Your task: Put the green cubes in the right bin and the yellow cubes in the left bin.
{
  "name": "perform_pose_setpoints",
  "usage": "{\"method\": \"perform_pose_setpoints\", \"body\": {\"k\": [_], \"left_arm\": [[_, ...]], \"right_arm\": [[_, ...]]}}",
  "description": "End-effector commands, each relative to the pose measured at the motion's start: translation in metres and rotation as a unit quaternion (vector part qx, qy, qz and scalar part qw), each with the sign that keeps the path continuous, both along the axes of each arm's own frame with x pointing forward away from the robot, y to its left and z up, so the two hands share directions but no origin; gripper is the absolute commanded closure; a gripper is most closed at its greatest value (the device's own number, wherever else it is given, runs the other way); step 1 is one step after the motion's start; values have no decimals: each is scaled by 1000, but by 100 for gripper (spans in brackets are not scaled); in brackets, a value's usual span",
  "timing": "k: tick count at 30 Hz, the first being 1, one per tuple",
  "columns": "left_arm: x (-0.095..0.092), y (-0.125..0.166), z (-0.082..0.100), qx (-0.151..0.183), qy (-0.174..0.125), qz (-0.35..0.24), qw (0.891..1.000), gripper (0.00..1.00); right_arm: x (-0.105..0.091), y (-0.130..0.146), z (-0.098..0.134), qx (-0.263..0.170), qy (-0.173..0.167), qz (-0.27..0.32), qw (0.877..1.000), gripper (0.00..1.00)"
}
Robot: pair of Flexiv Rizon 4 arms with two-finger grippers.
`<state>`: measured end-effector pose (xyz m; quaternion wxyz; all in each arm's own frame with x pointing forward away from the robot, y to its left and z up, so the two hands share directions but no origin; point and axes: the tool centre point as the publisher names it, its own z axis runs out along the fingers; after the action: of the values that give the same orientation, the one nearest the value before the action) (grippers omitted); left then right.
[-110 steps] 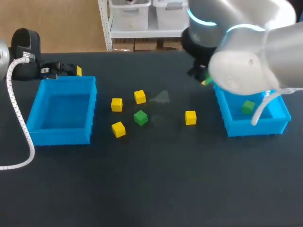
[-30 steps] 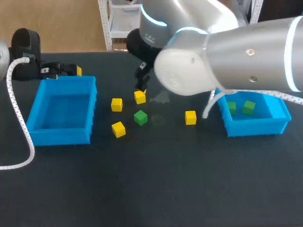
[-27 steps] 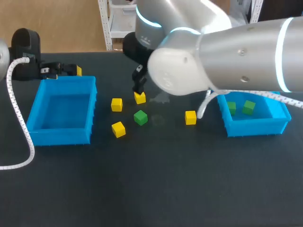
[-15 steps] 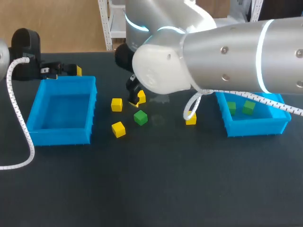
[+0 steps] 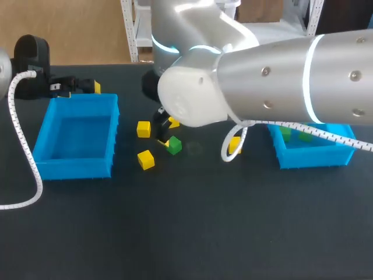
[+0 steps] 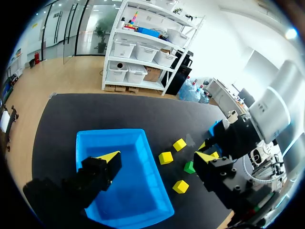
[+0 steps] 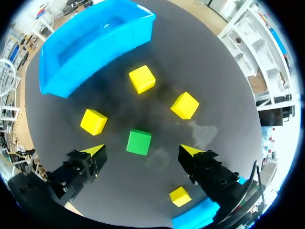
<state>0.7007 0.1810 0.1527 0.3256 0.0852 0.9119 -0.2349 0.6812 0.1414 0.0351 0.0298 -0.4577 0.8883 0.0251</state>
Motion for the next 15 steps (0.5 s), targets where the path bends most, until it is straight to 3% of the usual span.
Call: {"method": "perform_pose_setpoints", "body": {"k": [1, 15], "left_arm": [[0, 2, -2, -4, -3, -3, 1000, 0], [0, 2, -2, -4, -3, -3, 1000, 0]], "right_arm": [[-2, 5, -3, 2, 2, -8, 1000, 0], [-5, 4, -36, -2, 10, -84, 996, 0]]}}
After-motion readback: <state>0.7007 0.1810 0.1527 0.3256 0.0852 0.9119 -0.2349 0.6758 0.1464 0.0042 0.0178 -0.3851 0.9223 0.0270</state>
